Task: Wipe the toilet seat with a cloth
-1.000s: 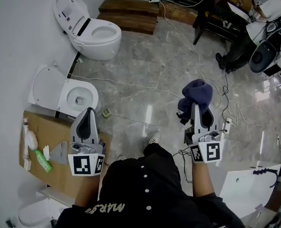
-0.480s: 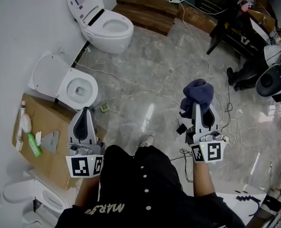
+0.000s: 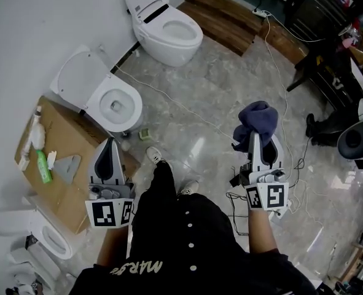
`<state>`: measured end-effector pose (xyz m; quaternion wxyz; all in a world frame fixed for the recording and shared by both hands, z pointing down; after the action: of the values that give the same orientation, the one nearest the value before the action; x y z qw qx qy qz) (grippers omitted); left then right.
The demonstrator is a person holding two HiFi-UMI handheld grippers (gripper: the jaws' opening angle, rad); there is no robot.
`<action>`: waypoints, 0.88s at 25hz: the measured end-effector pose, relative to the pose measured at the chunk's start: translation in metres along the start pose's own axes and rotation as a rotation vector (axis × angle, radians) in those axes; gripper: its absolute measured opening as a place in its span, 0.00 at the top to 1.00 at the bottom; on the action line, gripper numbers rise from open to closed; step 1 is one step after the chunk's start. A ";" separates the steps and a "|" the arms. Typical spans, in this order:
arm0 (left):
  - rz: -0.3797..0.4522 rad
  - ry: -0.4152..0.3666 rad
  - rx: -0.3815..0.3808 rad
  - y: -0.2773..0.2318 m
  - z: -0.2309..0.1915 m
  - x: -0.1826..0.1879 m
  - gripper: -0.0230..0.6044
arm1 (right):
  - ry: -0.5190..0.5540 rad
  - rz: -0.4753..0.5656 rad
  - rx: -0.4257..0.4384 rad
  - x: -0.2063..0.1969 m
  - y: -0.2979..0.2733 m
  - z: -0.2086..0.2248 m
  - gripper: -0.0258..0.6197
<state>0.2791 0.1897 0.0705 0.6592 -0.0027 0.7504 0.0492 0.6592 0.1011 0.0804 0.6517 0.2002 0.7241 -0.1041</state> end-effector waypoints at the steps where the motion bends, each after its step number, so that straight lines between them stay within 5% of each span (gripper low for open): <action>1: 0.015 -0.005 0.007 -0.005 -0.007 0.003 0.95 | 0.002 0.003 0.011 0.000 -0.009 -0.004 0.85; 22: 0.060 -0.007 0.231 -0.113 -0.181 0.024 0.95 | 0.020 0.014 0.221 0.000 -0.259 -0.089 0.85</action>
<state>0.1043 0.0646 0.0615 0.6558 0.0962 0.7486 -0.0179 0.4688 -0.0953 0.0636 0.6191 0.2770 0.7133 -0.1765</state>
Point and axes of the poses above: the fingertips, and each gripper's own axes: y backward along the fingers, z to its right, x out of its top, the point moved 7 cm from there along y, backward along the fingers, and after that the axes turned 8 degrees about y, right-handed, at the moved point
